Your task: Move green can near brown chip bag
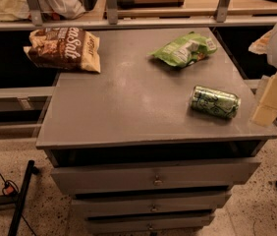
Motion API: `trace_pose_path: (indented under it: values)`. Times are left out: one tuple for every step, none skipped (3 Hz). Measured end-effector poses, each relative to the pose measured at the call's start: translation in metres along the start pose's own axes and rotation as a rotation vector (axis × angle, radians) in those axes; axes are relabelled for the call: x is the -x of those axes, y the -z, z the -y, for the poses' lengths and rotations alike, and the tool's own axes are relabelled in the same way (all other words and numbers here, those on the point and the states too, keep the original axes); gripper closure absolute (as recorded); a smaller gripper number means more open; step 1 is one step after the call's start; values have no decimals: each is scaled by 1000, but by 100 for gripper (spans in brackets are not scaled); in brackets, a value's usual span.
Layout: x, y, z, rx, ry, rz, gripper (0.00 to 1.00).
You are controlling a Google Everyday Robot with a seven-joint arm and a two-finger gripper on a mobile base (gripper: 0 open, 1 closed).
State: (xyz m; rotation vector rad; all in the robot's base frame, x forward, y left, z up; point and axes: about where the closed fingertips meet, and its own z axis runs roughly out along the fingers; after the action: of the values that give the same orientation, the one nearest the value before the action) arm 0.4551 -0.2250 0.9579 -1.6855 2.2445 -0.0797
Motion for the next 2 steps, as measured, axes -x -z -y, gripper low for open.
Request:
trace_pose_path:
  values:
    - [-9,-31,10,29,-27,10,0]
    - [-17,-62,14,72,-39,40,0]
